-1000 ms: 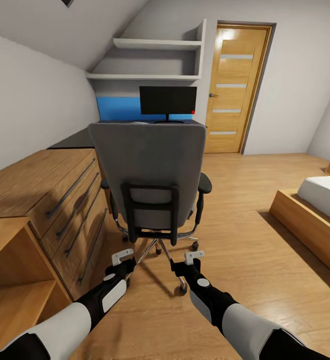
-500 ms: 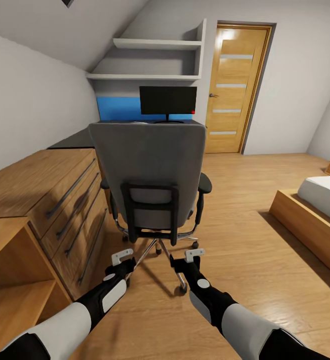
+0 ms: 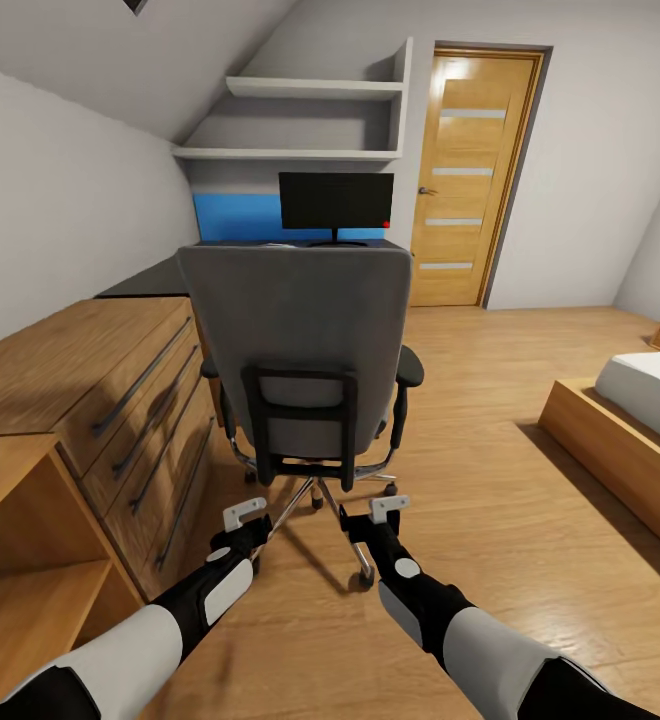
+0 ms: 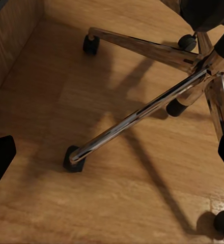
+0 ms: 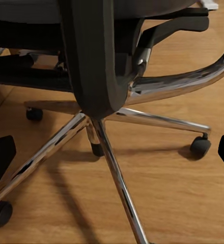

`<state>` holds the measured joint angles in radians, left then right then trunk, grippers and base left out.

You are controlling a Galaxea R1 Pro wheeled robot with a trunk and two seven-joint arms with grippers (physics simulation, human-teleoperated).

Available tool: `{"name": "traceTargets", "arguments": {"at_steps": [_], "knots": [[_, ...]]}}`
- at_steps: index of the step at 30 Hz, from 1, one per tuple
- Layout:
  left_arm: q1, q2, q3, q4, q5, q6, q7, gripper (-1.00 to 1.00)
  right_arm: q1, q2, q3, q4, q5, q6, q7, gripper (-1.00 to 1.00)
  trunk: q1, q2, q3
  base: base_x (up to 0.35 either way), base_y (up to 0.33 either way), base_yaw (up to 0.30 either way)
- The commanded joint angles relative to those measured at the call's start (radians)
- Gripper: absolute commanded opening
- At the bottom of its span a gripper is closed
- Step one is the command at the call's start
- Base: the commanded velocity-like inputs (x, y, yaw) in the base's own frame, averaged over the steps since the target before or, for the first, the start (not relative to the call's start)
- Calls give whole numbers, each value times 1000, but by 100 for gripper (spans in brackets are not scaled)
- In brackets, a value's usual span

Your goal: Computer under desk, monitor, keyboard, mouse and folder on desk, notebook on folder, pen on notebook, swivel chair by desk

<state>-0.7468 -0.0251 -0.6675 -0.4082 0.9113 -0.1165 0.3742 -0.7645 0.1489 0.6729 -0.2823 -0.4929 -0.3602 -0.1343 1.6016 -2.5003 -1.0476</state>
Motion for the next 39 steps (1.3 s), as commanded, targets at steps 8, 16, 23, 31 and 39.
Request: {"name": "traceTargets", "arguments": {"at_steps": [8,16,23,31,39], "knots": [[-1,1,-8,0,11,-6,5,100,-1,0,8,1,43,-5,-33,100,0,0,-1,29,0,0],[-1,1,-9,0,9,-6,5,100,-1,0,8,1,52,-4,-57,100,0,0,-1,162,0,0],[-1,1,-9,-1,9,-6,5,100,-1,-1,8,1,51,-3,-57,100,0,0,-1,22,0,0],[-1,1,-9,-1,9,-6,5,100,-1,0,7,3,51,-3,-57,100,0,0,-1,119,0,0],[-1,1,-9,-1,8,-6,5,100,-1,-2,7,3,51,-5,-57,100,0,0,-1,281,0,0]]}}
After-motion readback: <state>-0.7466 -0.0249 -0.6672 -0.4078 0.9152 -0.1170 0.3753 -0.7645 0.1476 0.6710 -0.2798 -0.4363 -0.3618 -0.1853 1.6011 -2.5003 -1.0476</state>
